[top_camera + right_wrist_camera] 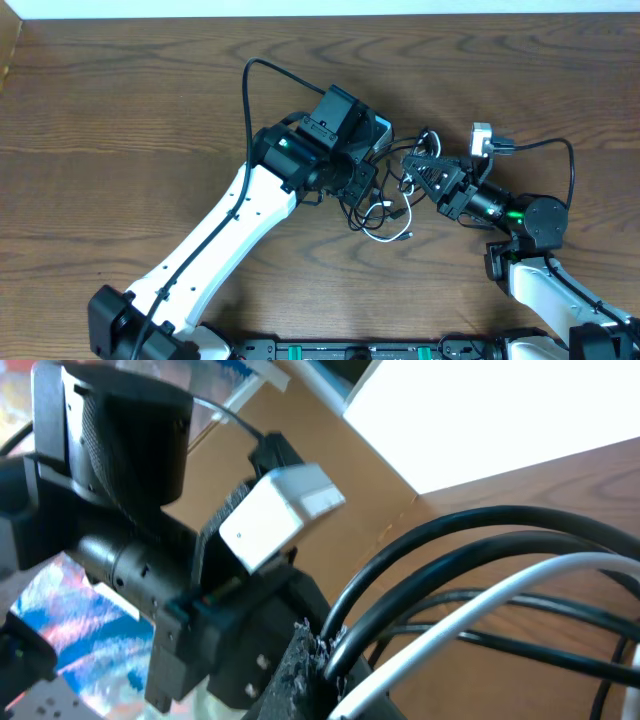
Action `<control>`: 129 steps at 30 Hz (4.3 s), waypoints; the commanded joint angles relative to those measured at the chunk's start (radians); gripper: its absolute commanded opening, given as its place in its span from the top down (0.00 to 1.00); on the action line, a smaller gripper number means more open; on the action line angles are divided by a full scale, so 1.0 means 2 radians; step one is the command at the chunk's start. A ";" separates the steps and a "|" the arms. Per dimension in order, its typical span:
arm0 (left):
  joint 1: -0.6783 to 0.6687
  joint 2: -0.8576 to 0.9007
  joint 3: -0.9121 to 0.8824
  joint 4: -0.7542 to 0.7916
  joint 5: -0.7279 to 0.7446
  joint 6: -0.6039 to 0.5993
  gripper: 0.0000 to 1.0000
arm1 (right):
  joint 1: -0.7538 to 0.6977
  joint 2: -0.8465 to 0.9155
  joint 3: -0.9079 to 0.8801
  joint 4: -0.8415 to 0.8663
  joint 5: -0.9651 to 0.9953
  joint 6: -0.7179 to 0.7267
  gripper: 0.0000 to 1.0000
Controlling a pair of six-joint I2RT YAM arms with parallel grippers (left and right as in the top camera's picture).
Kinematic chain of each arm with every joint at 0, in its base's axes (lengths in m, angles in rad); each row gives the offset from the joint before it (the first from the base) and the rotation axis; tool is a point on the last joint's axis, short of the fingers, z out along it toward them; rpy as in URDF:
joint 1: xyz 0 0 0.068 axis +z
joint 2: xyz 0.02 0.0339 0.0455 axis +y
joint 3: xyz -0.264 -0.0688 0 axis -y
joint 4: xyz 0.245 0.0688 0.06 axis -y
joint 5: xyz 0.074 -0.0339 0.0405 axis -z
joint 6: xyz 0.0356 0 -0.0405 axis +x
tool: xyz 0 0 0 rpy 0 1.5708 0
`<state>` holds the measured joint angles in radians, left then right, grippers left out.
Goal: Untangle cables
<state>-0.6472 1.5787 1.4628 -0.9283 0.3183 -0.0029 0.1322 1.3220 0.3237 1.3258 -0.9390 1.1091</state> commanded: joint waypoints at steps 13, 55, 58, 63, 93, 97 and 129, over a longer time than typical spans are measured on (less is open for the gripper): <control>0.000 0.012 0.006 -0.003 0.011 0.003 0.33 | -0.006 -0.001 0.004 0.003 0.038 0.010 0.99; 0.000 -0.016 0.007 0.110 0.128 0.185 0.22 | -0.017 -0.001 0.004 -0.033 0.154 0.425 0.99; 0.000 -0.015 0.007 0.112 0.130 0.185 0.22 | -0.017 -0.001 0.004 -0.023 0.154 0.425 0.99; 0.000 -0.015 0.007 0.120 0.140 0.184 0.22 | -0.011 -0.001 0.004 -0.017 0.151 0.435 0.99; -0.033 0.002 0.007 0.127 0.138 0.183 0.92 | 0.023 -0.001 0.004 0.038 0.149 0.451 0.99; -0.033 0.002 0.007 0.127 0.138 0.183 0.92 | 0.023 -0.001 0.004 0.038 0.144 0.451 0.99; -0.031 -0.049 0.007 0.113 0.049 0.126 0.92 | 0.004 -0.001 0.004 -0.174 0.139 0.232 0.01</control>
<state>-0.7105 1.5116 1.4628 -0.7006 0.4183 0.2581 0.1452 1.3193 0.3302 0.9791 -0.6502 1.7061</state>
